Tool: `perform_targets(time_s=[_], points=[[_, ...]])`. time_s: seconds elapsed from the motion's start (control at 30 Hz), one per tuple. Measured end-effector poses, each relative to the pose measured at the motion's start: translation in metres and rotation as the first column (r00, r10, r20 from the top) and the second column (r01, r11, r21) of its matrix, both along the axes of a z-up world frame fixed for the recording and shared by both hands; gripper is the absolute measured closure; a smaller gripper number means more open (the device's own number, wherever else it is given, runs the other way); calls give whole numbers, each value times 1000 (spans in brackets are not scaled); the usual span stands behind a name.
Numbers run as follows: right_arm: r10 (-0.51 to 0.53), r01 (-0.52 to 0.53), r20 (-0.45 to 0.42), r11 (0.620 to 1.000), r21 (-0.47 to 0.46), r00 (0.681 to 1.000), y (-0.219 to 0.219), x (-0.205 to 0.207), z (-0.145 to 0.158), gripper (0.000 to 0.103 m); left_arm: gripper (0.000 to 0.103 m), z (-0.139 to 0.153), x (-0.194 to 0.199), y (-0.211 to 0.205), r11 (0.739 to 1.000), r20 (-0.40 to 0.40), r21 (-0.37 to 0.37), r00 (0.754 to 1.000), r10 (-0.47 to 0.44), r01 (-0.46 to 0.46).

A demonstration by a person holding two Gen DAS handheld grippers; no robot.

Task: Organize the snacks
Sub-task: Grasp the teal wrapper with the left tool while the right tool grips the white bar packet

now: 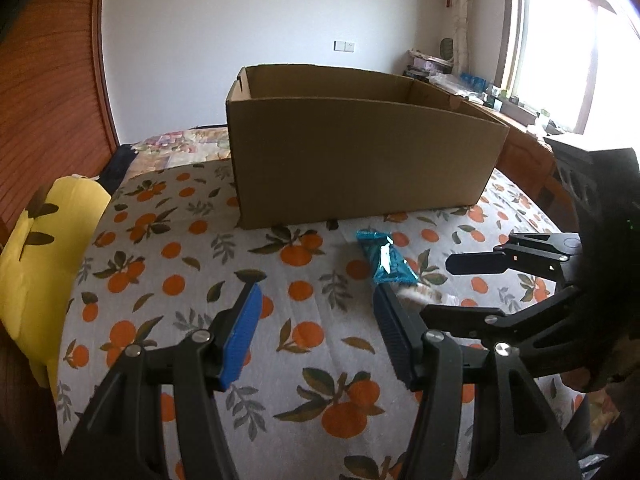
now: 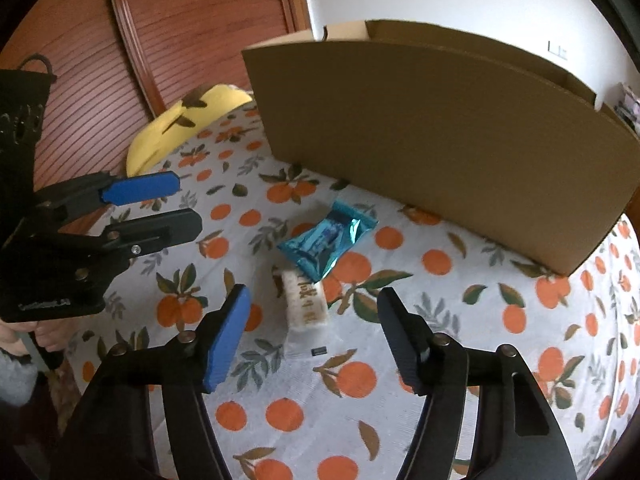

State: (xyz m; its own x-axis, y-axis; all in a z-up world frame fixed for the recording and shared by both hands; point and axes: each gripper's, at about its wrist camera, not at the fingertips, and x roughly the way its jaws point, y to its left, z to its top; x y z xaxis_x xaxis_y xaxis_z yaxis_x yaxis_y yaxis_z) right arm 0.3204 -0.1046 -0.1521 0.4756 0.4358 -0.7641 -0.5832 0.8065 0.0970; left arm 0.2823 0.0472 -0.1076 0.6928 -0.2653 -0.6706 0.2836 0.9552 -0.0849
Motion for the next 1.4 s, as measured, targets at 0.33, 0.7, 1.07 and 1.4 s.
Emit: perform_targets(time_s=[0.33,0.7,1.07,1.4], points=[[7,-8,-10,999,-45,1000,12,3,-9,42,44,-8,-2,4,1000,-21,11,1000,13,-13],[39,-37,12,991,-128,999,17,-3,-10,80,44,-11,0,5,1000,-32,10,999,18,-18],[55,-56,-15,995,-77,998,-2,-20,-6,83,44,-11,9,-21,1000,-38,4,999,-14,14],[15,-15,-9,999,-32,1000,-38,-27,-1,83,44,-11,25,-57,998,-56,0,997,-58,58]])
